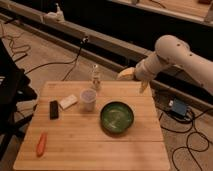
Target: Pick up the ceramic cup
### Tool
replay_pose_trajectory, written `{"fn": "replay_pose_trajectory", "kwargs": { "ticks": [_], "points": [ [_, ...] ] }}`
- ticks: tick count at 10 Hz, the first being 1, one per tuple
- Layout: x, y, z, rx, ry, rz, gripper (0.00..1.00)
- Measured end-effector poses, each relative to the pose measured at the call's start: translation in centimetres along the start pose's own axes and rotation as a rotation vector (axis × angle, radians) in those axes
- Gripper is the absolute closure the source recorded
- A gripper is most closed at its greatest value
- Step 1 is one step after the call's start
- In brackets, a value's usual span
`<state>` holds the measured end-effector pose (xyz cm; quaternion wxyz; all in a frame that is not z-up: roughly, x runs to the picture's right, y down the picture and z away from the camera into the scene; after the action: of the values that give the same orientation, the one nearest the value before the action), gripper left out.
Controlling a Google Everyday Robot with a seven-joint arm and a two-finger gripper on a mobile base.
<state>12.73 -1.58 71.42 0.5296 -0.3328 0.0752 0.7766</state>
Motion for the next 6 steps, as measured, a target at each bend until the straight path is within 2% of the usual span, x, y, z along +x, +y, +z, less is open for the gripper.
{"fn": "replay_pose_trajectory", "kwargs": {
  "ticks": [1, 3, 4, 6],
  "points": [
    [-0.1, 0.6, 1.2, 0.045, -0.006, -0.035, 0.2],
    [-0.1, 2.5, 3.5, 0.108, -0.005, -0.076, 0.2],
    [0.1, 3.4, 4.1, 0.113, 0.003, -0.076, 0.2],
    [1.6, 7.3, 5.8, 0.086, 0.048, -0.083, 0.2]
  ]
}}
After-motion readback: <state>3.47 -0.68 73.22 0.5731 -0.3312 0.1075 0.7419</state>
